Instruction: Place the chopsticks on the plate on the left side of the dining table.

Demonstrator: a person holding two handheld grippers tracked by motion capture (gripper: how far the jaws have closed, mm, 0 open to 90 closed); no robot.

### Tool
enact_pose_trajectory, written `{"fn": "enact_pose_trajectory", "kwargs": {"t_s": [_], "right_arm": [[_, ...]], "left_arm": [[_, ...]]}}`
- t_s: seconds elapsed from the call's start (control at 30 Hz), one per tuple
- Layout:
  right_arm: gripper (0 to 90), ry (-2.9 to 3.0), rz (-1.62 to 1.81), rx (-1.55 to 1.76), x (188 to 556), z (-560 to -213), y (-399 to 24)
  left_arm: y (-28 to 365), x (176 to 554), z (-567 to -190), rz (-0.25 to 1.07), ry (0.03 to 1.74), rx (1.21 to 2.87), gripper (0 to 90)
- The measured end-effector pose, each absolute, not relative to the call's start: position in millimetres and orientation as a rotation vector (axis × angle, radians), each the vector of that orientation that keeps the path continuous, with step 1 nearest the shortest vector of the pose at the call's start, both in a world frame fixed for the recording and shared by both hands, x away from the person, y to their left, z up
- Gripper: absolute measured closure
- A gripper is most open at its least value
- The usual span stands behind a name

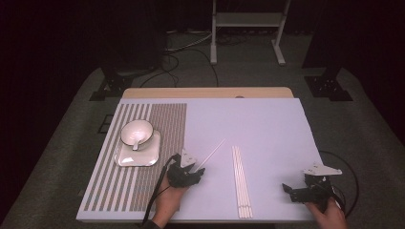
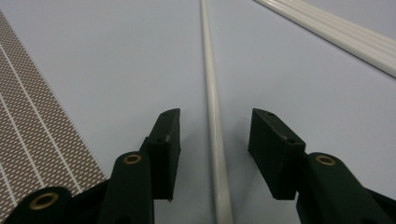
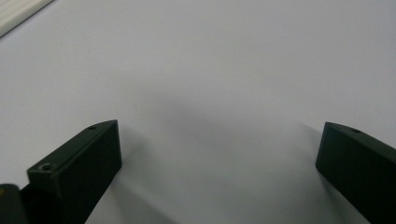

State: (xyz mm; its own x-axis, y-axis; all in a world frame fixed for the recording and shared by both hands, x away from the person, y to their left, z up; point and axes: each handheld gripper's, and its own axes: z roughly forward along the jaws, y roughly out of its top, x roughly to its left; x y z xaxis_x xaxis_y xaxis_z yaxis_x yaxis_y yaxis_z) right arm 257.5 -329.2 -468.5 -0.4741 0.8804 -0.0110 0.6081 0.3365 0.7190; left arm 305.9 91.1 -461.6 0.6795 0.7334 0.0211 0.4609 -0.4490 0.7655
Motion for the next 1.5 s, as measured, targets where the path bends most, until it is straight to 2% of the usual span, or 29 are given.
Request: {"fn": "enact_pose_trajectory", "kwargs": {"t_s": [0.23, 0.33, 0.5, 0.73, 0.93, 1.5], "right_arm": [[0.0, 2.207, 0.927, 1.311, 257.5, -468.5, -329.2], [0.0, 2.207, 0.928, 1.310, 257.5, -468.5, -329.2], [0.0, 2.207, 0.927, 1.310, 257.6, -468.5, -329.2], [0.0, 2.207, 0.927, 1.310, 257.5, -468.5, -329.2], [0.0, 2.207, 0.927, 1.312, 257.4, -468.5, -329.2], [0.0, 2.207, 0.927, 1.310, 257.6, -468.5, -329.3]], "left_arm": [[89.6, 304.0, -461.7, 0.463, 0.886, 2.128, 63.4], [90.1, 304.4, -461.6, 0.457, 0.890, 2.126, 64.7], [91.9, 305.8, -461.5, 0.450, 0.921, 2.107, 75.6], [92.9, 306.5, -461.4, 0.443, 0.931, 2.103, 83.7], [95.5, 308.3, -461.3, 0.410, 0.942, 2.090, 83.7], [93.5, 309.8, -459.7, 0.427, 0.932, 2.104, 84.7]]}}
